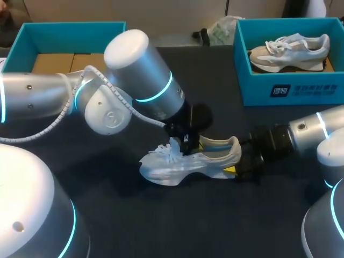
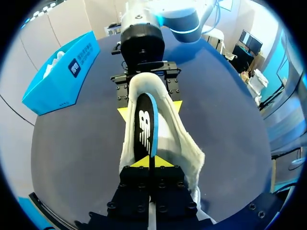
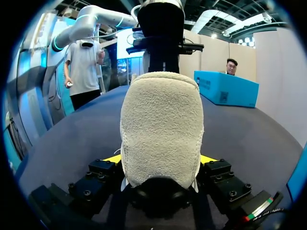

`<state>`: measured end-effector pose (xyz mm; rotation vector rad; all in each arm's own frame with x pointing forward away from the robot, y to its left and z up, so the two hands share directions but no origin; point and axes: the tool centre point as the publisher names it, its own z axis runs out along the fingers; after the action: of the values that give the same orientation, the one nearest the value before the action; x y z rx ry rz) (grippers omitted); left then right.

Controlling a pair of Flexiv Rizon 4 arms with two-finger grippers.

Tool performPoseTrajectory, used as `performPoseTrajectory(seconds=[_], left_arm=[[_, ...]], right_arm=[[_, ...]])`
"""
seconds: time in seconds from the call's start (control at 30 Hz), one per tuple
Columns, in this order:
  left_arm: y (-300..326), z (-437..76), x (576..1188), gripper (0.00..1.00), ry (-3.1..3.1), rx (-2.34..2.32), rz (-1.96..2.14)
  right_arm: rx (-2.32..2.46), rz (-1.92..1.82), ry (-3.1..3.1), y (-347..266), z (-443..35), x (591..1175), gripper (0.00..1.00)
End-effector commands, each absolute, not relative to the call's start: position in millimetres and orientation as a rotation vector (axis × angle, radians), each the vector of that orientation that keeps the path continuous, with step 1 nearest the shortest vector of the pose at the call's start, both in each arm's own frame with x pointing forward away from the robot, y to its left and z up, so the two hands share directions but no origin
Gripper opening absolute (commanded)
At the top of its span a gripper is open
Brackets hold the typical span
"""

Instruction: Take the shoe out of the shoebox, open the shoe tongue, remove and reinsert the insole, then place the shoe into the shoebox

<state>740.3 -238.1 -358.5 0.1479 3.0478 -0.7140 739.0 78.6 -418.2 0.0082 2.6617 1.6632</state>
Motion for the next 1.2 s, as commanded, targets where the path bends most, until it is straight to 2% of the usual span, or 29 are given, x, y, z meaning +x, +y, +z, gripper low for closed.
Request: performPoseTrajectory(seconds=[0.03,0.43,0.7,1.2], left_arm=[[-228.0,-348.9,737.3,0.0,3.041,0.143,-0.752],[-222.8,-324.3,732.7,0.0,3.004,0.1,-0.868],[-241.2,-310.0,733.5,0.0,2.967,0.089,-1.003],[-274.8,-313.8,727.3,0.0,2.964,0.128,-1.088]], right_arm=[[0.009,1.658,2.665,80.2,-420.1,737.9,0.0],[0.009,1.658,2.665,80.2,-420.1,737.9,0.0],[0.009,1.658,2.665,80.2,-420.1,737.9,0.0],[0.009,1.658,2.665,80.2,-420.1,737.9,0.0]])
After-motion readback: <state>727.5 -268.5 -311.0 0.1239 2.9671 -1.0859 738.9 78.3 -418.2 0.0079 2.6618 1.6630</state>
